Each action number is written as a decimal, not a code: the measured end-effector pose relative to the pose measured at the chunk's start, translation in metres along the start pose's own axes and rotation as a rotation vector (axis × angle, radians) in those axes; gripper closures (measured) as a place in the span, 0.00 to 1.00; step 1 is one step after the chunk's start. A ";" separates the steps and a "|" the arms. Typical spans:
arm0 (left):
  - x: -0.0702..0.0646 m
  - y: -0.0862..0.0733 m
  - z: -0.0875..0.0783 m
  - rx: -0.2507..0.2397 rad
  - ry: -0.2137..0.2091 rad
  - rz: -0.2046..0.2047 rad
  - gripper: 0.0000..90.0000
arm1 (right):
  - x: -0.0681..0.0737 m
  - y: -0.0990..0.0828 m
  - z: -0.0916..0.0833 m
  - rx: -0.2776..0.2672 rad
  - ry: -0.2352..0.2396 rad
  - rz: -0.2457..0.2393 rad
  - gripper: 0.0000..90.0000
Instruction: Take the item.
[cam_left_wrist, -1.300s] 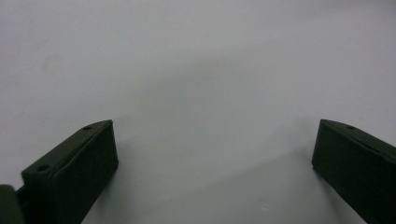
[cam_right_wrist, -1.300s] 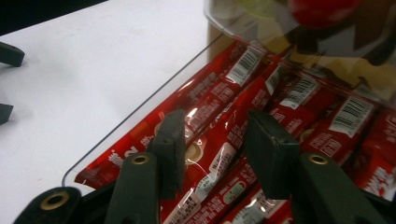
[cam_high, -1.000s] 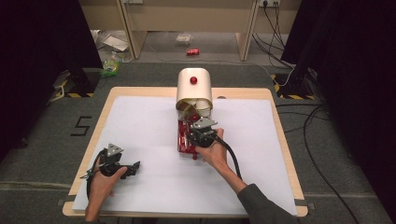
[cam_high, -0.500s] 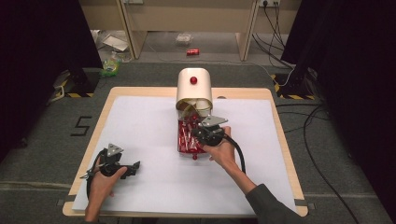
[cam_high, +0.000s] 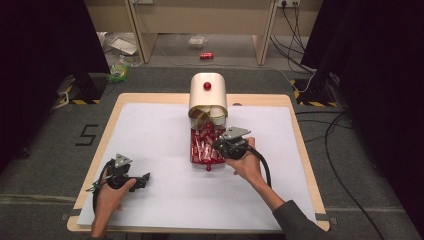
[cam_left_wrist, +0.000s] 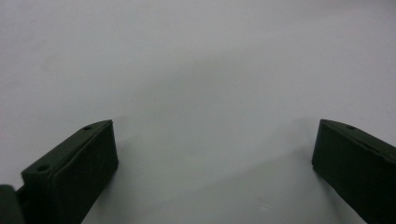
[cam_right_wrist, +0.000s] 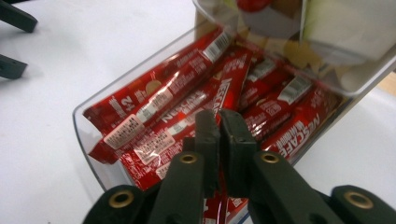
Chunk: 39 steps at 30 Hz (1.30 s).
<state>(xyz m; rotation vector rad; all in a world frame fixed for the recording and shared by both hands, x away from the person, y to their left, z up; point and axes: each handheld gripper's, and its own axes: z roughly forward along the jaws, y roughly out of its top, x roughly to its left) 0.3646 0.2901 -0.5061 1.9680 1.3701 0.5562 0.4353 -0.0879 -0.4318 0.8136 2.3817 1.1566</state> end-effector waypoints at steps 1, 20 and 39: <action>0.000 0.000 0.000 0.000 0.000 0.000 0.00 | 0.000 -0.001 0.001 0.003 0.001 0.006 0.90; 0.000 0.000 0.000 0.000 0.000 0.000 0.00 | -0.004 -0.004 -0.010 -0.013 -0.020 -0.020 0.95; 0.000 0.000 0.000 0.000 0.001 0.000 0.00 | -0.009 -0.024 -0.064 -0.120 -0.017 -0.004 0.96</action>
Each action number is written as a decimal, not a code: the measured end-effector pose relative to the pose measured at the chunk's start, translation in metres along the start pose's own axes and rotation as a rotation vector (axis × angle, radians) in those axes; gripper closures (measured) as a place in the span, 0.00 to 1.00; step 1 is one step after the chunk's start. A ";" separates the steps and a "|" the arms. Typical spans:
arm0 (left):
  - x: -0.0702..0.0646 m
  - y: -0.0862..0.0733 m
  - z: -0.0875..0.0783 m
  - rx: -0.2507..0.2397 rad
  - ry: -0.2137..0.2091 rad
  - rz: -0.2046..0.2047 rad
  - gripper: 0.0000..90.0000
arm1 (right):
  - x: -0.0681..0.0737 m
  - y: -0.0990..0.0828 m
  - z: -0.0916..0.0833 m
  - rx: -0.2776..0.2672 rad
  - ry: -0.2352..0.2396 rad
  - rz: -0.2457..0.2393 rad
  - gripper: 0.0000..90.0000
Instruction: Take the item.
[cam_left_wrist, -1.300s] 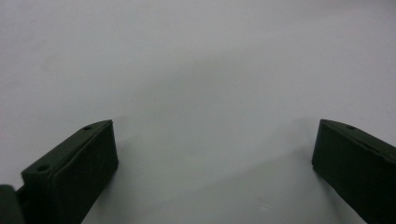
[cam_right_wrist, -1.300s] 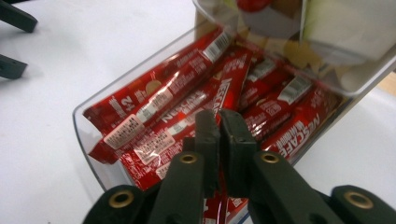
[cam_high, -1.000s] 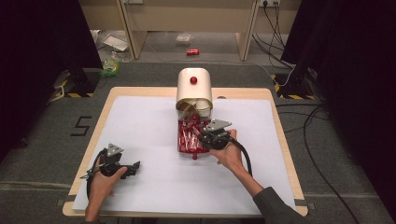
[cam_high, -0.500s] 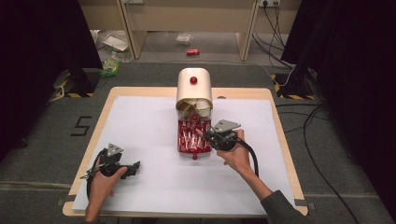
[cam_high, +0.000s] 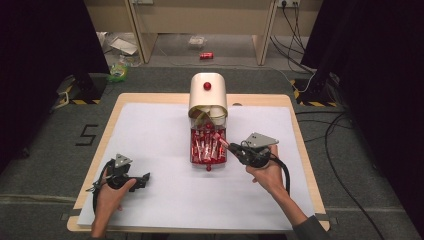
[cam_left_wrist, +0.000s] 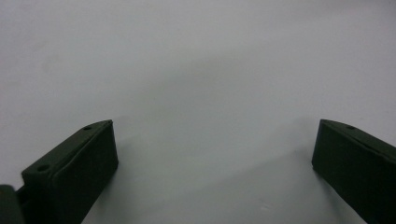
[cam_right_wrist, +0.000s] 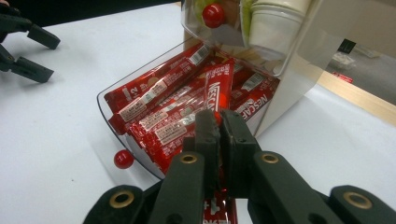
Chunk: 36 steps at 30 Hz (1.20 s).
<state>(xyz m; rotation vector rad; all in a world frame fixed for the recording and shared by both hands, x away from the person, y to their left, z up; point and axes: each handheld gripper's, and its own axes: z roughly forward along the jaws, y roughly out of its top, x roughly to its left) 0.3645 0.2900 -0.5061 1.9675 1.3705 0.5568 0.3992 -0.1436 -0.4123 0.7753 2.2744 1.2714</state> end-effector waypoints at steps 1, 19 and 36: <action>0.000 0.000 0.000 0.000 0.000 0.000 0.00 | -0.001 -0.001 -0.002 -0.005 -0.003 -0.004 0.96; 0.000 0.000 0.000 -0.001 0.000 -0.001 0.00 | -0.046 -0.046 -0.035 -0.012 -0.156 0.123 0.96; 0.000 0.000 0.000 -0.001 -0.001 -0.001 0.00 | -0.061 -0.073 -0.025 0.059 -0.208 0.164 0.96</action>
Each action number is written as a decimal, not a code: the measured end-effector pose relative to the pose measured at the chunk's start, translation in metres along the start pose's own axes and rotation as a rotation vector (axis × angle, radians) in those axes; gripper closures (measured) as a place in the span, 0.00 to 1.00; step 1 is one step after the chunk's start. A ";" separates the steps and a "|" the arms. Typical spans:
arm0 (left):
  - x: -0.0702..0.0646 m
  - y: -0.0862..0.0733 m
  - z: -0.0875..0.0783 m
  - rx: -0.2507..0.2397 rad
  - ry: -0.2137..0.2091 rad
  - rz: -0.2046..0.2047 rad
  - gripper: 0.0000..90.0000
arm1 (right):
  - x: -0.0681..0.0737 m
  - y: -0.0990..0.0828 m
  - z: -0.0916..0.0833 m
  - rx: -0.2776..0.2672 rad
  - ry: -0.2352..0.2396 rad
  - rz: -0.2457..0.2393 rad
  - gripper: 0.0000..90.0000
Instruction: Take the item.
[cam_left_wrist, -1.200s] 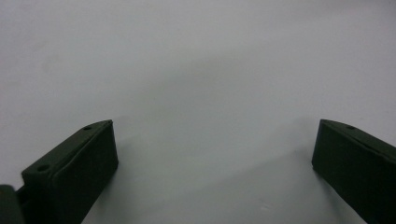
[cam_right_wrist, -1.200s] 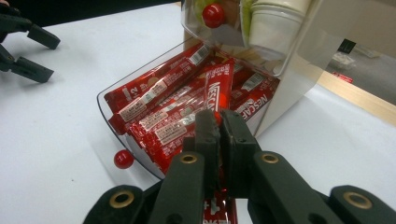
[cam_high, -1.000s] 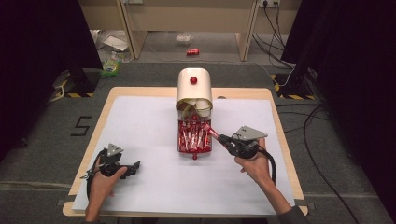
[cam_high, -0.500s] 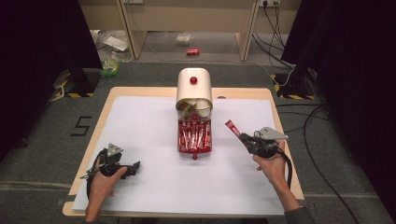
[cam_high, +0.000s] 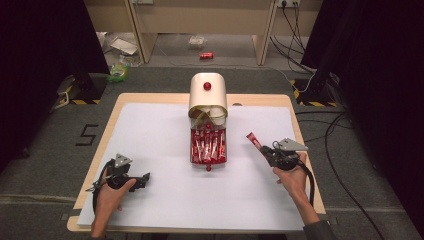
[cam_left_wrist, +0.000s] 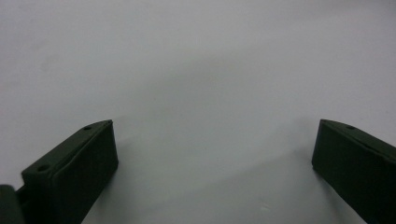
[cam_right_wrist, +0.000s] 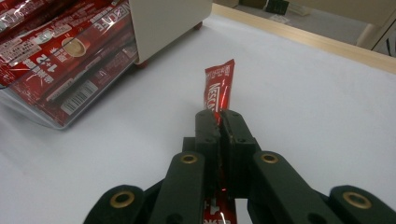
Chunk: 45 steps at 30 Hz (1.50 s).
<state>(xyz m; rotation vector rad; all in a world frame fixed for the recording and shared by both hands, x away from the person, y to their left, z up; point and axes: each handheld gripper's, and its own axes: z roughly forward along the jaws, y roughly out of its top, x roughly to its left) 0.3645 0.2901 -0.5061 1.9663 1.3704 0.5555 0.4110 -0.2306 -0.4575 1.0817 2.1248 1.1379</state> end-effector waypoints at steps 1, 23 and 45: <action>0.000 0.000 0.000 0.000 0.000 0.000 0.00 | 0.001 -0.001 0.001 0.002 0.000 0.006 0.96; 0.000 0.000 0.000 0.000 0.000 0.000 0.00 | -0.009 -0.018 0.019 0.050 -0.014 0.037 0.96; 0.000 0.000 0.000 0.000 -0.001 0.000 0.00 | -0.006 -0.017 0.019 0.038 0.005 0.064 0.81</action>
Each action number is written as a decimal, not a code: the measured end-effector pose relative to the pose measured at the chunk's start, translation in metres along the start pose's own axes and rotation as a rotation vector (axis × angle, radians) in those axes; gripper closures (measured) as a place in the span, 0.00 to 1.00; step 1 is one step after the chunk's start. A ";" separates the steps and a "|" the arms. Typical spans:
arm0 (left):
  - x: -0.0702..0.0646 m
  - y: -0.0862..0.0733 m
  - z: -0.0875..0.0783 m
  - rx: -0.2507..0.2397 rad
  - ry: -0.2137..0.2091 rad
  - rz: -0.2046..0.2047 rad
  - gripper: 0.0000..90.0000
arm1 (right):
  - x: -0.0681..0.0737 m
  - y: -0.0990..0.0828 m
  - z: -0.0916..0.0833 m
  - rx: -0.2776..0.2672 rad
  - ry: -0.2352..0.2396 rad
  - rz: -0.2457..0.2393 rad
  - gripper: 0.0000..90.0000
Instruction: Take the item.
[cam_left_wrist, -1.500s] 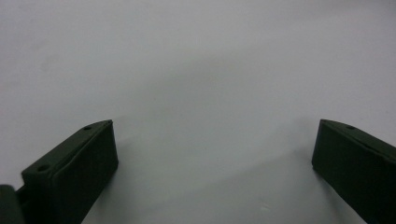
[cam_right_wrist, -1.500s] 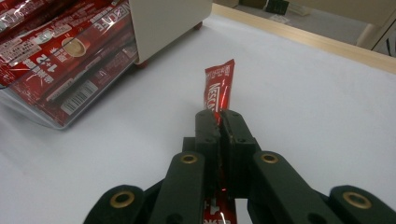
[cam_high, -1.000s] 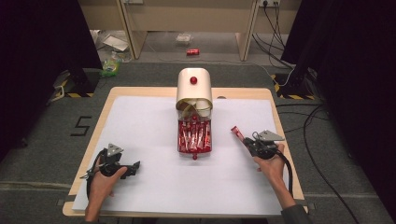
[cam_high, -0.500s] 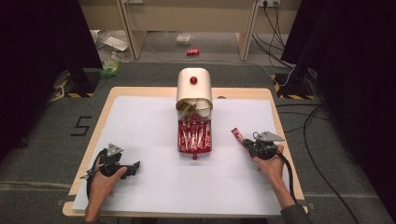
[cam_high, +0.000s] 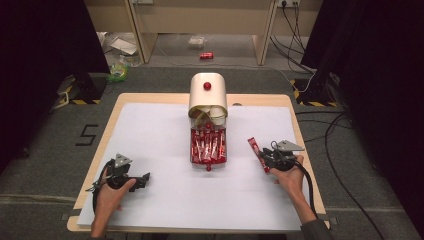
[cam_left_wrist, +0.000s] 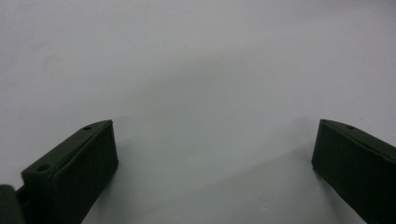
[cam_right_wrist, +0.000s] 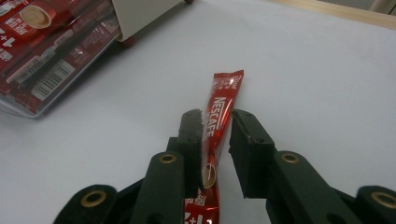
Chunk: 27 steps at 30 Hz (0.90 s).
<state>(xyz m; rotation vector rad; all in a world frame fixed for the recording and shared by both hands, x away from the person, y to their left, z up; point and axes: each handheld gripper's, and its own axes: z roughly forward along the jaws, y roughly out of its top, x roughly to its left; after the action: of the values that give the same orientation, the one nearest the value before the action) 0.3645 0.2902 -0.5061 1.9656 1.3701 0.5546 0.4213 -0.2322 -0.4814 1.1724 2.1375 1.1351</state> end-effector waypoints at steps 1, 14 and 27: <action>0.000 0.000 0.000 0.000 0.000 0.000 0.00 | 0.000 0.000 0.000 -0.006 -0.003 -0.001 0.80; 0.000 0.000 0.000 0.000 -0.001 -0.001 0.00 | 0.006 0.011 -0.008 -0.054 -0.030 0.011 0.60; 0.000 0.000 0.000 0.000 -0.001 -0.001 0.00 | 0.013 0.020 -0.015 -0.114 -0.047 0.011 0.45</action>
<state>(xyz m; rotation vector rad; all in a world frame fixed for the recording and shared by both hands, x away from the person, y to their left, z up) 0.3646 0.2904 -0.5061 1.9649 1.3698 0.5528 0.4132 -0.2226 -0.4562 1.1489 2.0064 1.2050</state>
